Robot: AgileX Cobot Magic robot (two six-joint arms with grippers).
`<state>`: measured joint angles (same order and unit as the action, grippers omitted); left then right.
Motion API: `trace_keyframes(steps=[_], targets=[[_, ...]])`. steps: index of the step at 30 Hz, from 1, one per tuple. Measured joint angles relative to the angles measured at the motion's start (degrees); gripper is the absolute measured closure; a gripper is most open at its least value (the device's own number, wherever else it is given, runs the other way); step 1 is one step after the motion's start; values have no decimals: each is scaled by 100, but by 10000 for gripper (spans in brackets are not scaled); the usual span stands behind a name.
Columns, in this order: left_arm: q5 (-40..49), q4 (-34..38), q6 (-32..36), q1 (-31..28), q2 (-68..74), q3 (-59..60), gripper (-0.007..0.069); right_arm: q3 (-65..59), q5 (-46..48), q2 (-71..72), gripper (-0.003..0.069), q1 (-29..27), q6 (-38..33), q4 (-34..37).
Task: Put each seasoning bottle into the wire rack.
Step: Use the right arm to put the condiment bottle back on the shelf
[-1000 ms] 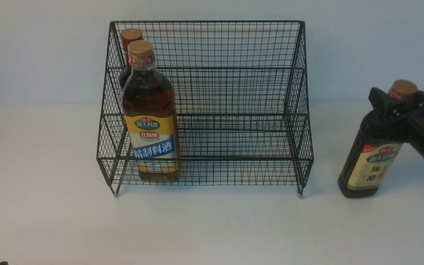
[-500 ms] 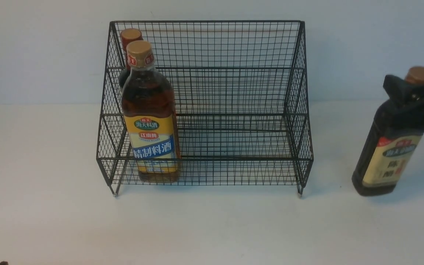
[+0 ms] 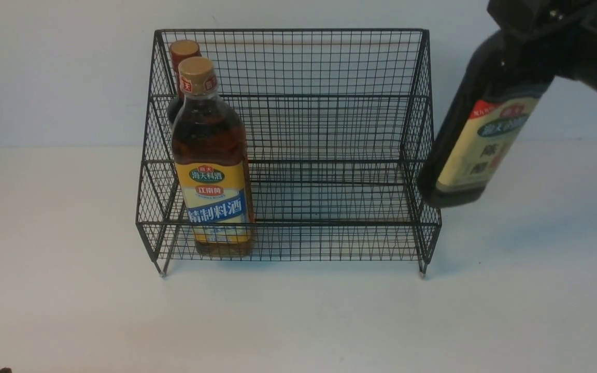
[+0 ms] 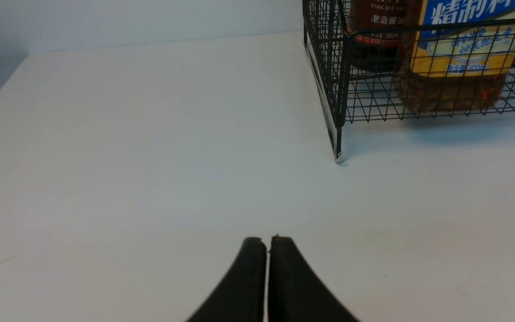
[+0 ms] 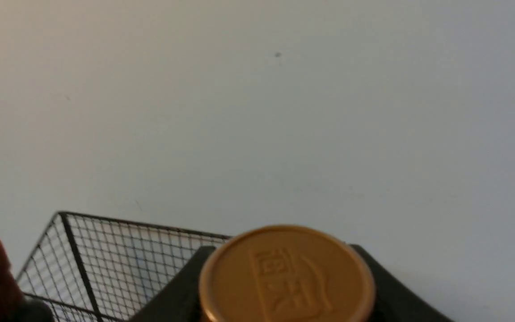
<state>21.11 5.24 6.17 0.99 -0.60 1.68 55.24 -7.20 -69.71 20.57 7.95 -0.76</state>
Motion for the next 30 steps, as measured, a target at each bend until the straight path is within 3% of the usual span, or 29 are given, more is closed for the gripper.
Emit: trace_keyframes(steps=[12, 30], targets=[[0, 0, 0, 0, 0, 0, 629, 321, -267, -821, 342, 369, -182, 1049], [0, 6, 0, 0, 0, 0, 629, 321, -254, -1529, 342, 382, -795, 1124]])
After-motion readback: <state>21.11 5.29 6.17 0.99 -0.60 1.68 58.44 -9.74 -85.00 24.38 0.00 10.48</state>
